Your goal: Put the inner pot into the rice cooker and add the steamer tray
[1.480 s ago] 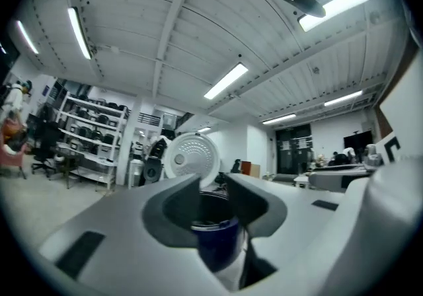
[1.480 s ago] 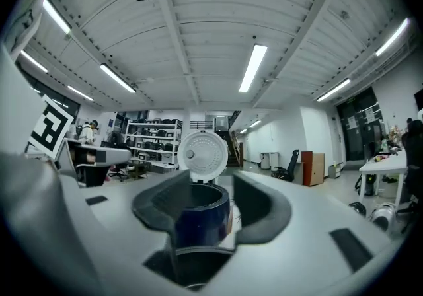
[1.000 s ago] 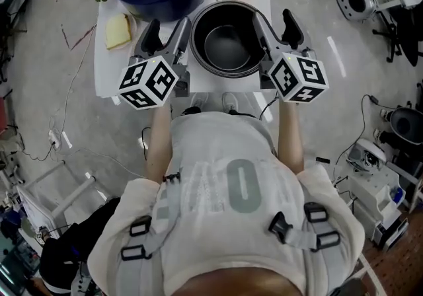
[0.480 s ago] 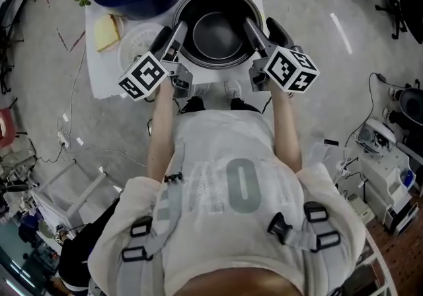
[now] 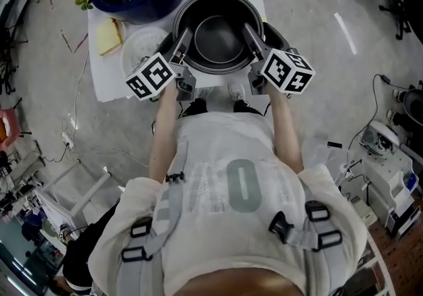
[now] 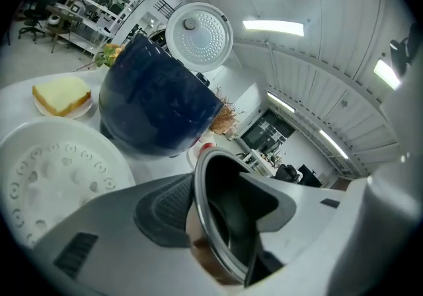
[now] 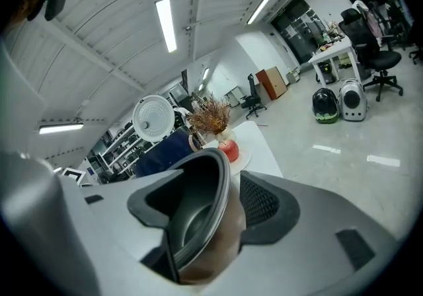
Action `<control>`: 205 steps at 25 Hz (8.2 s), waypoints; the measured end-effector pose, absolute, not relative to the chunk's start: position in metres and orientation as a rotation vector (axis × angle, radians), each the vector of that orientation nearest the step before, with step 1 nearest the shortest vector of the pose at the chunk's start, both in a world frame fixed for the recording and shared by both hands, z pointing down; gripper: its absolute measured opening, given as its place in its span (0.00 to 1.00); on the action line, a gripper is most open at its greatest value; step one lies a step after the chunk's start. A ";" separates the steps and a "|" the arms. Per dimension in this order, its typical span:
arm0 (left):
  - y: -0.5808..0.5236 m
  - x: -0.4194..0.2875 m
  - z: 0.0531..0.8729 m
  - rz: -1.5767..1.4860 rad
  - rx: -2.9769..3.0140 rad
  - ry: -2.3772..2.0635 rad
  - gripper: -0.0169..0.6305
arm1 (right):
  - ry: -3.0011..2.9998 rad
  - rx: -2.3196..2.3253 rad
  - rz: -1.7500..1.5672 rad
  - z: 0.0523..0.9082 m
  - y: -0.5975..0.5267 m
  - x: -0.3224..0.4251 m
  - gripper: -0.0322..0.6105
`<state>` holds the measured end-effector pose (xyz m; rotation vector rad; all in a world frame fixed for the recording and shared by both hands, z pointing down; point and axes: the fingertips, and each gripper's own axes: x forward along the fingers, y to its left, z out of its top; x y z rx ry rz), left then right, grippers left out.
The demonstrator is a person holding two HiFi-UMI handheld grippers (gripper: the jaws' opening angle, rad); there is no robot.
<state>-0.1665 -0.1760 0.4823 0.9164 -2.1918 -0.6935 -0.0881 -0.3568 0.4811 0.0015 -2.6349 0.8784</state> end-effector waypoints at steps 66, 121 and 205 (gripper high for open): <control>-0.038 -0.311 0.209 -0.444 1.186 -2.822 0.15 | -3.088 -0.121 0.221 0.212 -0.236 -0.256 0.24; -0.040 -0.435 0.386 0.062 0.829 -2.482 0.19 | -2.528 -0.041 0.110 0.397 -0.229 -0.379 0.29; 0.097 -0.214 0.578 0.065 0.733 -2.224 0.20 | -2.320 -0.118 0.030 0.591 -0.100 -0.163 0.29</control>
